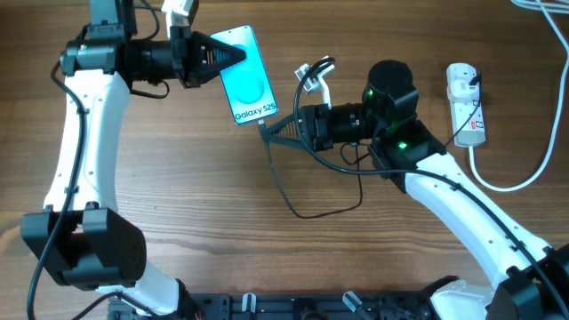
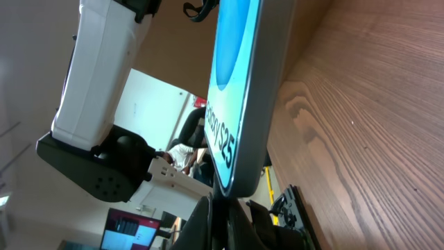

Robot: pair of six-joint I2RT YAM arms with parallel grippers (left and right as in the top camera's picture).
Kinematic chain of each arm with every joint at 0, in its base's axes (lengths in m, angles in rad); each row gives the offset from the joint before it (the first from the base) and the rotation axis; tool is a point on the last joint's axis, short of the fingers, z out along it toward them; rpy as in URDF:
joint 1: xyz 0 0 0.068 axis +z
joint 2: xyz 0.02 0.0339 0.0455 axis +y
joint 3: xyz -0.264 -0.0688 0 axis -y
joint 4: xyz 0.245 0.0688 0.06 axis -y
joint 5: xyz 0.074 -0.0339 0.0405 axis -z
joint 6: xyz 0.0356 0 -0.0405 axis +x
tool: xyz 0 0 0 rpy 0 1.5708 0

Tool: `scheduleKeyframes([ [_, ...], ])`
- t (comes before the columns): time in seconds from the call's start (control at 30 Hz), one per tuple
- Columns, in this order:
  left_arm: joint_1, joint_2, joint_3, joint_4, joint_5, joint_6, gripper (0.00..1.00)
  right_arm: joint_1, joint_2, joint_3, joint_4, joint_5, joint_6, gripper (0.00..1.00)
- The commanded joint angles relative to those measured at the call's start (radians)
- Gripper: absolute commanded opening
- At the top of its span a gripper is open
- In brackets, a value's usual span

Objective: Plug charger to phone and switch on socket
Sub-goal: 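Push the cable plug into the phone's bottom port with the right gripper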

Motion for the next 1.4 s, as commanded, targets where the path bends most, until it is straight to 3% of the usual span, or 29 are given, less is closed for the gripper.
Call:
scheduleKeyframes([
  [0.0, -0.017, 0.002, 0.003, 0.003, 0.034, -0.009, 0.04, -0.001, 0.001, -0.003, 0.006, 0.006, 0.008, 0.04],
  [0.73, -0.046, 0.002, 0.003, 0.005, 0.027, -0.009, 0.04, -0.001, 0.001, -0.003, 0.045, 0.010, 0.035, 0.04],
  [1.37, 0.012, 0.002, 0.003, 0.025, 0.066, -0.043, 0.04, -0.001, 0.001, -0.003, 0.039, -0.002, 0.032, 0.04],
])
